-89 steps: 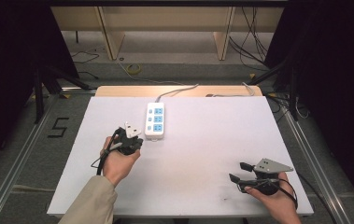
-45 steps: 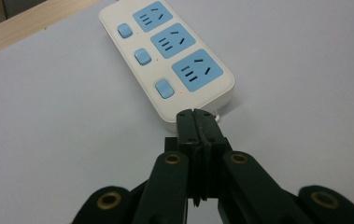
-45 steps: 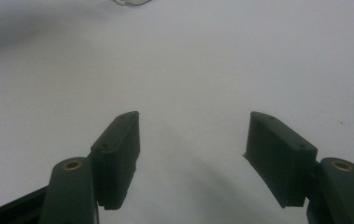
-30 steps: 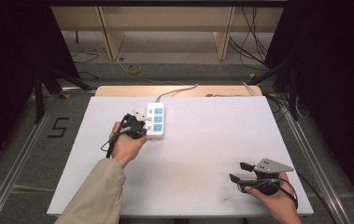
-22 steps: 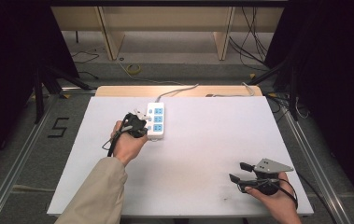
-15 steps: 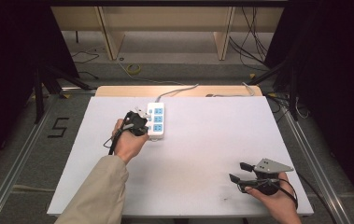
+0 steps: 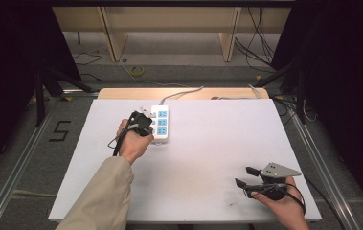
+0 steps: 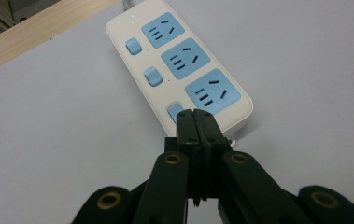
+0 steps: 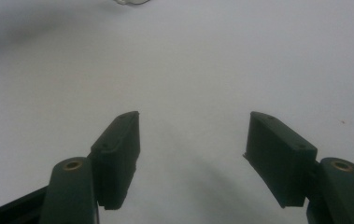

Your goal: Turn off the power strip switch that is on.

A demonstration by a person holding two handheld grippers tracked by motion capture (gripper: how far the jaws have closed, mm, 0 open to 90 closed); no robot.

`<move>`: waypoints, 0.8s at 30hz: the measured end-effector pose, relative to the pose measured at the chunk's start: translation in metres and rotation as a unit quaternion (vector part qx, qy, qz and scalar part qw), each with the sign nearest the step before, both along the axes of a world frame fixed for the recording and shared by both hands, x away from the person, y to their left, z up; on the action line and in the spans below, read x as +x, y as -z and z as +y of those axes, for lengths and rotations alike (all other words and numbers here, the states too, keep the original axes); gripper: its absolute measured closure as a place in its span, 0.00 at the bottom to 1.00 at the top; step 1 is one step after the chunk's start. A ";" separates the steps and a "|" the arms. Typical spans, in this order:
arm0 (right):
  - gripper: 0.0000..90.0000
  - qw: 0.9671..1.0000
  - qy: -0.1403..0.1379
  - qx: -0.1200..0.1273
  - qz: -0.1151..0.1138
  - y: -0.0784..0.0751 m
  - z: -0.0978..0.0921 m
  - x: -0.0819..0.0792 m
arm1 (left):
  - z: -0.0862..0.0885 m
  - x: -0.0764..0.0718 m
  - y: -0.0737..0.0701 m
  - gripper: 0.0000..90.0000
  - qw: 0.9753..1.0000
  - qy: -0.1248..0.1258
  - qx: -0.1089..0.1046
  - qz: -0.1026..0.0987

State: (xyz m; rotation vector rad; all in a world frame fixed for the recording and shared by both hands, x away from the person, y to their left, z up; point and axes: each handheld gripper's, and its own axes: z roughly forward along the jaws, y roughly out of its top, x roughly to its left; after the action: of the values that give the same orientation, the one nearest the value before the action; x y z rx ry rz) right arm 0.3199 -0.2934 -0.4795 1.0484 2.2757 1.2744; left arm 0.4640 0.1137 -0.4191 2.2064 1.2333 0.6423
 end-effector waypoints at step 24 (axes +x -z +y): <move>0.40 1.000 0.001 0.000 0.001 0.000 0.000 0.000 | -0.003 0.018 0.001 1.00 1.000 -0.010 0.014 0.014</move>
State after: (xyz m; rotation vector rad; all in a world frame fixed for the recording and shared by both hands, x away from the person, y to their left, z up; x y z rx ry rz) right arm 0.3200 -0.2937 -0.4796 1.0509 2.2757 1.2734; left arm 0.4818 0.1108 -0.4202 2.2361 1.2687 0.6428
